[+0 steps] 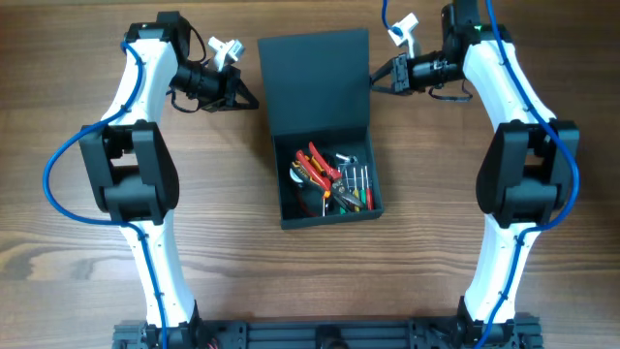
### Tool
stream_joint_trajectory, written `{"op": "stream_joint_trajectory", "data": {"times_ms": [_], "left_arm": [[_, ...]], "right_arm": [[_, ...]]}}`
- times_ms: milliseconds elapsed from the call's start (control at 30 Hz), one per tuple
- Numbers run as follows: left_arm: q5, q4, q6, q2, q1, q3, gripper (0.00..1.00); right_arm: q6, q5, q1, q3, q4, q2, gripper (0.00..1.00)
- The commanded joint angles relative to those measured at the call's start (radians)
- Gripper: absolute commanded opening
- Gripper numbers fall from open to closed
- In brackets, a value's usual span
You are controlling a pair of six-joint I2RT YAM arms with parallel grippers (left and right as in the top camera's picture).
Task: Pack container
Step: 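Push the black lid forward with both grippers to close the box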
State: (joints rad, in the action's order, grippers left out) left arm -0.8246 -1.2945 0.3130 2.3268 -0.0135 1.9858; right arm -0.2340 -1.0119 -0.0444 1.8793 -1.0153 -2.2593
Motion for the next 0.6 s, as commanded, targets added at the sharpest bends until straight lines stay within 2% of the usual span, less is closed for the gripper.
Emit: {"op": "stream_joint_trajectory", "data": {"times_ms": [0,67,200,400,567], "left_arm": [[-0.037,-0.005,0.024,0.007,-0.006,0.026,0.04],[-0.085,-0.004,0.024,0.004,-0.006,0.026,0.04],[-0.092,-0.032,0.02,-0.014,-0.006,0.026,0.04],[-0.092,-0.127,0.02,-0.029,0.004,0.026,0.04],[-0.096,-0.174,0.02,-0.079,0.039,0.026,0.04]], "right_arm": [[-0.081,-0.018,-0.047,0.019,-0.05,0.003,0.04],[-0.08,-0.017,-0.051,0.019,-0.053,0.014,0.04],[-0.08,0.0,-0.051,0.02,-0.06,0.087,0.04],[-0.08,0.099,-0.051,0.019,-0.14,0.215,0.04],[-0.113,0.108,-0.051,0.019,-0.226,0.228,0.04]]}}
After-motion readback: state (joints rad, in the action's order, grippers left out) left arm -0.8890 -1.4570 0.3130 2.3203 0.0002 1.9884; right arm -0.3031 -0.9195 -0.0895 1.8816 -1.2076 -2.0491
